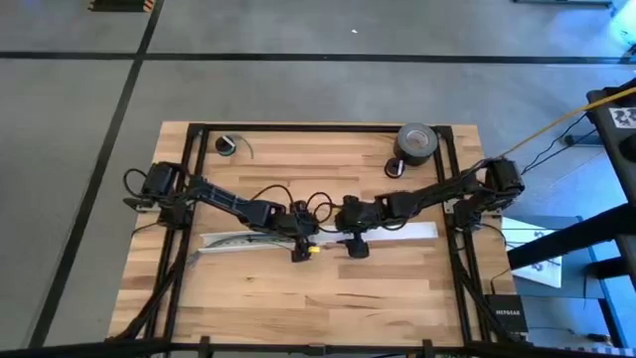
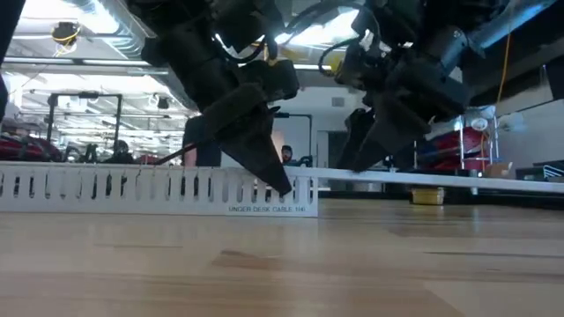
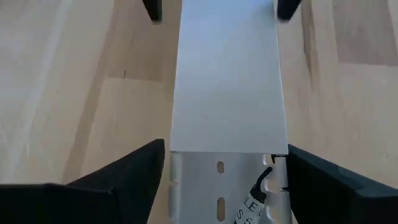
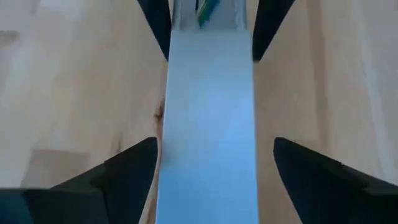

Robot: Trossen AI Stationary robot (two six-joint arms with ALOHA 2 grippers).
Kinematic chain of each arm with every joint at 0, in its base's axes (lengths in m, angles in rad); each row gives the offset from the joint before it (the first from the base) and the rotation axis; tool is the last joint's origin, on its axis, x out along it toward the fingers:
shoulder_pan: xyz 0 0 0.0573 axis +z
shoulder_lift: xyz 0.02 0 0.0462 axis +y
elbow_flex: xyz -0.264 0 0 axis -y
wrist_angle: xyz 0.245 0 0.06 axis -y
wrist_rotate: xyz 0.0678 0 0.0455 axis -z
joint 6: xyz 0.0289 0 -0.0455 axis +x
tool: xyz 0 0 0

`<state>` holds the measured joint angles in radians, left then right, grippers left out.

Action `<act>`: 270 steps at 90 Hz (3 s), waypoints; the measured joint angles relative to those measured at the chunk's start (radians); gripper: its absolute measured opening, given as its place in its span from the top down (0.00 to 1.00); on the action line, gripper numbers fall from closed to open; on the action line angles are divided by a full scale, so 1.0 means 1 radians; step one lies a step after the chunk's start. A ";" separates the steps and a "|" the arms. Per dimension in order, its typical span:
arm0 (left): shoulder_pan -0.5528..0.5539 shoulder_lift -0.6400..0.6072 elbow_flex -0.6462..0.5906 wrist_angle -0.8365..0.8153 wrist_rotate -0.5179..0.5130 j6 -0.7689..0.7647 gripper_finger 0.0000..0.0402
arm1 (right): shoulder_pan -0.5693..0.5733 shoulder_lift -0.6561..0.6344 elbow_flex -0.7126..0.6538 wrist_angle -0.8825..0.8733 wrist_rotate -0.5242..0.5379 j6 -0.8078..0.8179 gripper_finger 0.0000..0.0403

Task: Ziptie cables
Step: Close the white cable duct

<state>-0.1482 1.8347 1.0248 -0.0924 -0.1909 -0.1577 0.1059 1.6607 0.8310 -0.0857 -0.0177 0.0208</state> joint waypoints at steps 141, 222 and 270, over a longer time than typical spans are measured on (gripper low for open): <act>0.000 0.000 0.000 -0.001 0.000 -0.002 0.30 | -0.002 0.047 0.001 0.040 0.016 -0.025 0.24; -0.001 0.000 0.000 0.006 -0.005 -0.005 0.25 | -0.001 0.046 0.001 0.039 0.015 -0.026 0.24; 0.012 -0.002 0.001 -0.001 0.078 0.001 0.25 | -0.001 0.046 0.001 0.039 0.014 -0.026 0.24</act>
<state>-0.1360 1.8328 1.0256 -0.0937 -0.1132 -0.1566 0.1047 1.7065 0.8318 -0.0467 -0.0040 -0.0051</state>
